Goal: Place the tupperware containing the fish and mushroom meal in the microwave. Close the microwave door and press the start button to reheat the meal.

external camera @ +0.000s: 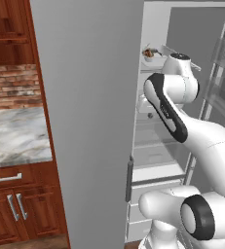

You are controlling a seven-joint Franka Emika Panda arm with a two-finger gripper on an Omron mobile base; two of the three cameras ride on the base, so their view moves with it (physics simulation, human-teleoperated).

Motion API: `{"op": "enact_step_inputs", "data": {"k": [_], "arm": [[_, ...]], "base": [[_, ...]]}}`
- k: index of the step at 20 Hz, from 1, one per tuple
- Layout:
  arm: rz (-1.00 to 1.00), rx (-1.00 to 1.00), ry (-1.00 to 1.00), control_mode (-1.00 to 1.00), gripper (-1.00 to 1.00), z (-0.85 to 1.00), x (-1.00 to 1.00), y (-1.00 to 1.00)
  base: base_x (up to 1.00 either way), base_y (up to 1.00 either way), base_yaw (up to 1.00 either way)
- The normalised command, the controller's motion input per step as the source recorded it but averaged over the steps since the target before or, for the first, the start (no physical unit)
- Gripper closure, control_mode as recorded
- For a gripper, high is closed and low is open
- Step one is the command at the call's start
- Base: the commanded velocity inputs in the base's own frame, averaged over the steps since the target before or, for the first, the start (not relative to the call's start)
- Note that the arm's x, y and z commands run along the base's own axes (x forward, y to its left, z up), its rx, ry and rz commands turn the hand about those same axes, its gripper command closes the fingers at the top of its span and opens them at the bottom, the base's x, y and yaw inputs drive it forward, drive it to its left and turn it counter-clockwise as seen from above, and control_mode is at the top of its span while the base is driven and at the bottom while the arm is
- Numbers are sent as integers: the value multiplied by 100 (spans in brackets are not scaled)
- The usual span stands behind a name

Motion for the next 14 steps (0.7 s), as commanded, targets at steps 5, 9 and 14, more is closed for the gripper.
{"op": "enact_step_inputs", "data": {"k": [5, 9, 14], "arm": [[0, 1, -12, -100, -100, 3, -27, -6], [0, 1, -44, -100, -100, 34, -45, -10], [-2, 0, -43, -100, -100, 38, -29, -1]], "base": [[0, 0, 0], [0, 0, 0], [0, 0, 0]]}}
